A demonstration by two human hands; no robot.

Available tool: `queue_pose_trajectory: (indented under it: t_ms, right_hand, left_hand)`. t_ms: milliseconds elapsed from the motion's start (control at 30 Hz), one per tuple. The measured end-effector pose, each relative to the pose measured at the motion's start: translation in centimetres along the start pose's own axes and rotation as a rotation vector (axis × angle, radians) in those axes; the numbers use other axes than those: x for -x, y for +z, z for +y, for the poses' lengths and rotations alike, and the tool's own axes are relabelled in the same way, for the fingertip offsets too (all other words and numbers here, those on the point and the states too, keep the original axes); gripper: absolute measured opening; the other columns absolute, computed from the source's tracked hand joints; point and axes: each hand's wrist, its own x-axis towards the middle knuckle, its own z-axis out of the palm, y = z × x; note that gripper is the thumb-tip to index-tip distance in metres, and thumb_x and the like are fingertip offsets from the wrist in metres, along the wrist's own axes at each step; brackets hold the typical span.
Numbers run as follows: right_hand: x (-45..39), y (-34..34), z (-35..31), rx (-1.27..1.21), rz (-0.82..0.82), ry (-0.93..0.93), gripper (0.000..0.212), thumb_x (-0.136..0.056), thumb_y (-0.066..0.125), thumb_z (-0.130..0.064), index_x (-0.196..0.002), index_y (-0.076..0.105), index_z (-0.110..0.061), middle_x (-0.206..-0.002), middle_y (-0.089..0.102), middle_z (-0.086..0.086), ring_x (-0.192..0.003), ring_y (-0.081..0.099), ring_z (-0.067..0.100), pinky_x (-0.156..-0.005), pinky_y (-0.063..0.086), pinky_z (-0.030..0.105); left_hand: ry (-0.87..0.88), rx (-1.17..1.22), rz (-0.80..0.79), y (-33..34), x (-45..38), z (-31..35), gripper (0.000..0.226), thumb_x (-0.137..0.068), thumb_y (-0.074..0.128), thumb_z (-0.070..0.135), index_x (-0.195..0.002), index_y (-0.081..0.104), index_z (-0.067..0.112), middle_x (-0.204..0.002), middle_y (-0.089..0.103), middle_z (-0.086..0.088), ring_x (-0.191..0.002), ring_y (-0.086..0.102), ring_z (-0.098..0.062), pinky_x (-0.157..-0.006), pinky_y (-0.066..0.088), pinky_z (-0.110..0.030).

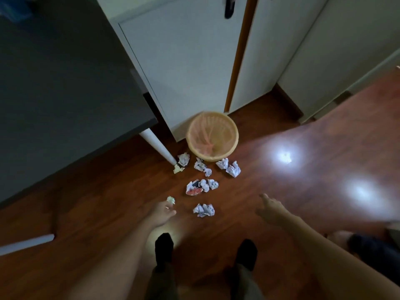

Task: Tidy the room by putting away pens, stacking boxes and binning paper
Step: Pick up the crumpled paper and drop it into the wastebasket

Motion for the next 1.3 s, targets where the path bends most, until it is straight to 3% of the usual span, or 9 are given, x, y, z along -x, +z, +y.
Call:
queue_pose_trajectory:
  t_ms: [167,433,633,767,833,933,1033,1133,1300]
  right_hand:
    - [-5.2,5.8,-4.8,-0.09,0.031,0.027,0.071,-0.093,0.056,-0.029,-0.152,0.019,-0.016,-0.145,0.04,0.02,-0.129,0.045,0.034,-0.098,0.042,0.033]
    - [-21.8,14.4,-6.5,-0.089,0.141,-0.077,0.071,-0.092,0.06,-0.03,-0.15,0.023,-0.014,-0.139,0.045,0.02,-0.126,0.048,0.035,-0.101,0.04,0.038]
    - [-34.7,21.1,-5.0,-0.021,0.224,-0.177,0.081,-0.087,0.066,-0.03,-0.152,0.018,-0.021,-0.148,0.036,0.02,-0.13,0.043,0.037,-0.105,0.041,0.043]
    - [-42.7,24.5,-4.3,0.138,0.287,-0.278,0.096,-0.08,0.072,-0.035,-0.152,0.009,-0.032,-0.16,0.01,0.013,-0.144,0.018,0.04,-0.112,0.032,0.055]
    - [-45.6,25.1,-4.6,0.227,0.319,-0.329,0.104,-0.074,0.077,-0.035,-0.151,0.008,-0.034,-0.161,0.003,0.012,-0.146,0.007,0.042,-0.112,0.025,0.059]
    - [-48.7,25.2,-4.9,0.313,0.36,-0.392,0.101,-0.074,0.078,-0.031,-0.151,0.012,-0.036,-0.161,0.003,0.009,-0.146,0.005,0.043,-0.113,0.022,0.059]
    - [-49.4,25.7,-4.3,0.33,0.44,-0.394,0.07,-0.084,0.067,-0.029,-0.145,0.032,-0.032,-0.155,0.023,0.008,-0.139,0.028,0.034,-0.111,0.034,0.049]
    - [-48.6,27.2,-2.4,0.2,0.45,-0.384,0.041,-0.091,0.056,-0.025,-0.131,0.048,-0.027,-0.136,0.043,0.005,-0.119,0.049,0.023,-0.1,0.047,0.04]
    - [-46.8,27.8,-0.8,-0.114,0.607,-0.421,0.035,-0.09,0.06,-0.029,-0.124,0.05,-0.024,-0.121,0.058,0.001,-0.095,0.062,0.01,-0.08,0.058,0.03]
  left_hand:
    - [0.007,-0.15,0.01,-3.2,-8.0,-5.0,0.039,-0.086,0.068,0.015,-0.121,0.058,0.002,-0.124,0.062,-0.018,-0.112,0.06,-0.029,-0.097,0.048,-0.037]
    - [0.138,-0.366,0.049,2.4,-23.4,-8.2,0.055,-0.086,0.069,0.027,-0.135,0.05,0.011,-0.135,0.054,-0.015,-0.127,0.05,-0.027,-0.099,0.037,-0.028]
    - [0.337,-0.445,0.028,11.5,-35.9,-9.5,0.096,-0.077,0.077,0.036,-0.152,0.018,0.026,-0.161,-0.001,-0.011,-0.145,0.02,-0.036,-0.114,0.031,-0.046]
    - [0.568,-0.648,0.057,16.1,-43.5,-9.8,0.113,-0.066,0.075,0.06,-0.152,0.005,0.038,-0.16,-0.021,-0.003,-0.148,-0.004,-0.033,-0.116,0.022,-0.055]
    - [0.664,-0.706,0.098,17.0,-46.4,-10.6,0.106,-0.066,0.072,0.065,-0.151,0.014,0.039,-0.161,-0.013,-0.001,-0.149,-0.003,-0.027,-0.117,0.021,-0.053]
    - [0.819,-0.734,0.203,16.6,-49.1,-11.8,0.071,-0.077,0.07,0.051,-0.139,0.041,0.033,-0.157,0.019,0.002,-0.146,0.017,-0.021,-0.115,0.029,-0.038]
    - [0.928,-0.579,0.264,14.6,-48.8,-13.0,0.051,-0.082,0.07,0.042,-0.128,0.052,0.03,-0.144,0.034,0.009,-0.134,0.035,-0.012,-0.108,0.037,-0.027]
    - [1.018,-0.332,0.373,12.3,-45.5,-12.6,0.05,-0.079,0.069,0.048,-0.123,0.056,0.029,-0.137,0.039,0.014,-0.127,0.042,-0.006,-0.105,0.045,-0.034]
    - [1.38,0.066,0.696,7.4,-37.7,-2.2,0.053,-0.075,0.075,0.043,-0.118,0.057,0.019,-0.128,0.052,0.004,-0.112,0.052,-0.002,-0.091,0.043,-0.008]
